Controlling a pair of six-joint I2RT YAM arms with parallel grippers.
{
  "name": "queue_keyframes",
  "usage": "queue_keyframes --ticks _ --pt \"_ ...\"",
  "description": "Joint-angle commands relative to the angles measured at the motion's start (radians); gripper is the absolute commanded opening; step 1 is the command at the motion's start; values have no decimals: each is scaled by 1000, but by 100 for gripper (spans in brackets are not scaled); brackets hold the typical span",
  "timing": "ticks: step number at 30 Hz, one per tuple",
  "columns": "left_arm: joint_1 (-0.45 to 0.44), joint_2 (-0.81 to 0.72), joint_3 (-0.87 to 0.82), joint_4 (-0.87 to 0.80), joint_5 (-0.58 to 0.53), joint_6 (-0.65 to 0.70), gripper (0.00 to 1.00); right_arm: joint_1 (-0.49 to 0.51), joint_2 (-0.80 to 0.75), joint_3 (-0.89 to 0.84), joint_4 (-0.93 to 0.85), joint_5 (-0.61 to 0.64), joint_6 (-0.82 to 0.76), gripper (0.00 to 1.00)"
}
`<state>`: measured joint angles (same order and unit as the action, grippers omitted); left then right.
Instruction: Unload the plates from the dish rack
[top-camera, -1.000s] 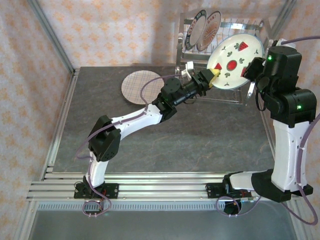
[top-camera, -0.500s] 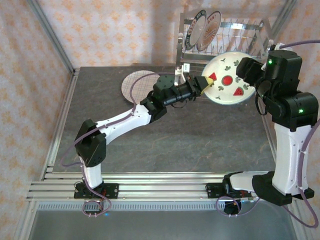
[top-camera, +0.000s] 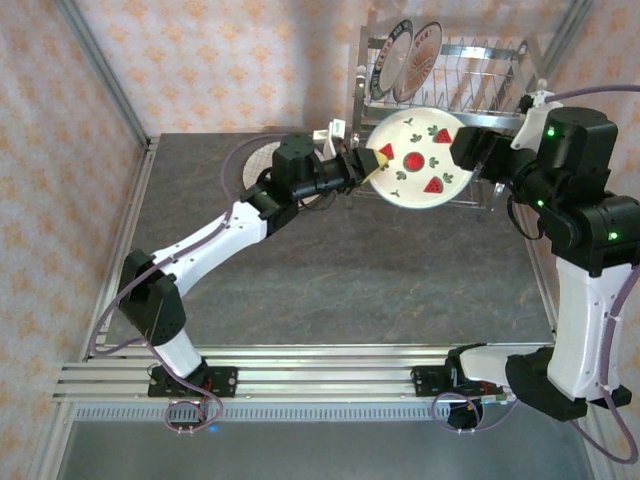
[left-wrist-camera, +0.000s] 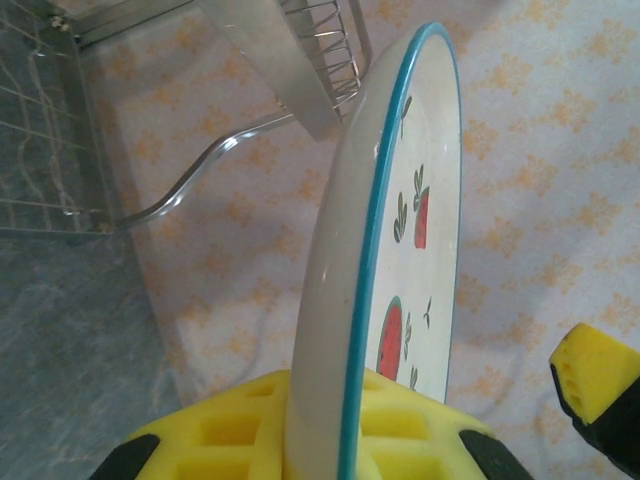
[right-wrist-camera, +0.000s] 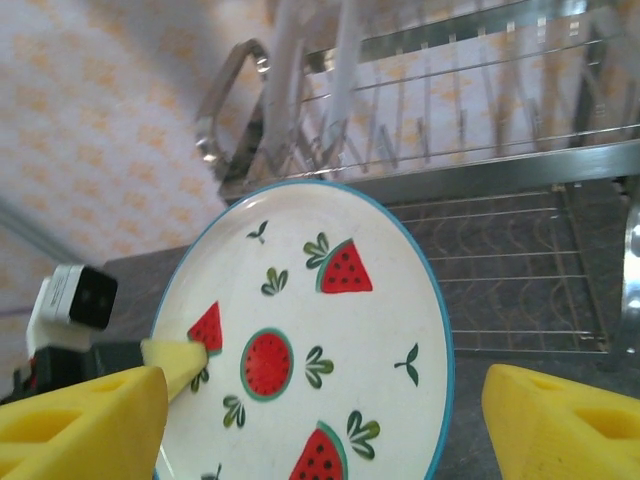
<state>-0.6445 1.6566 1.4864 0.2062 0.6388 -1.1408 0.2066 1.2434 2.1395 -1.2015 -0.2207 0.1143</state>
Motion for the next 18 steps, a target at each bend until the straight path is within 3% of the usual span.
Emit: queue_keyframes --ticks 1,6,12,18 --pt "16 -109 5 -17 105 96 0 0 -34 -25 44 -142 -80 82" --pt "66 -185 -95 -59 146 108 0 0 -39 -52 48 -209 -127 82" --pt "115 -269 -223 -166 182 179 0 17 -30 -78 31 -185 -159 82" --pt "153 -334 -400 -171 185 202 0 187 55 -37 -50 -44 -208 81"
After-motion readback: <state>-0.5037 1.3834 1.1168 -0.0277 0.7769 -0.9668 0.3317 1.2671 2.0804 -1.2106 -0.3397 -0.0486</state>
